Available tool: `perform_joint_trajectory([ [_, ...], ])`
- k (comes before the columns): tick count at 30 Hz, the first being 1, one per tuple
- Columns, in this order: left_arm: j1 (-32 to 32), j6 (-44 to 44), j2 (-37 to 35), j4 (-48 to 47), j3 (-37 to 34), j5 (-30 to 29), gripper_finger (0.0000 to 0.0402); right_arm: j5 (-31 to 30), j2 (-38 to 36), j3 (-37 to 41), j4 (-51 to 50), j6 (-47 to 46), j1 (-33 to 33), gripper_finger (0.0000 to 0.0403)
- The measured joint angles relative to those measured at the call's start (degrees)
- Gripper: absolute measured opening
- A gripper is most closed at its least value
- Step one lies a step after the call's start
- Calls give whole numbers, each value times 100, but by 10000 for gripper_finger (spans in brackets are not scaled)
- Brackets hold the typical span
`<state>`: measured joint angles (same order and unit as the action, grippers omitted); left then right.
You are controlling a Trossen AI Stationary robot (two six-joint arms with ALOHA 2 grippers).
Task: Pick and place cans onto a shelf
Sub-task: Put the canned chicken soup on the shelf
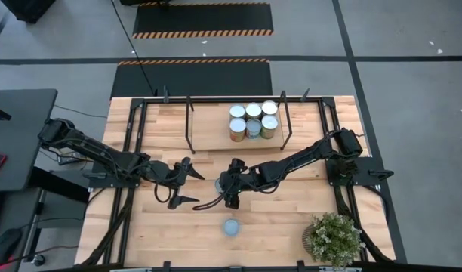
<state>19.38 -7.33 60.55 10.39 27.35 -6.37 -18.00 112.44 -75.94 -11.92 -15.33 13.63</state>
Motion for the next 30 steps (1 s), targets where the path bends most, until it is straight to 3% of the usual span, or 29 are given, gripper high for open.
perform_joint_trajectory([
  [6, 0, -112, 18, 4, 0, 0, 393, 7, -1, -2, -95, -7, -11, 312],
  [13, 0, -330, 20, 5, 0, 0, 393, 52, -46, -72, -104, 234, -159, 306],
  [19, 0, -636, 20, -2, 0, 0, 393, 603, -59, -321, -341, 216, -498, 305],
  [30, 24, -1732, 22, 15, 0, -2, 393, 869, -59, -1657, -1553, 1230, -1164, 304],
])
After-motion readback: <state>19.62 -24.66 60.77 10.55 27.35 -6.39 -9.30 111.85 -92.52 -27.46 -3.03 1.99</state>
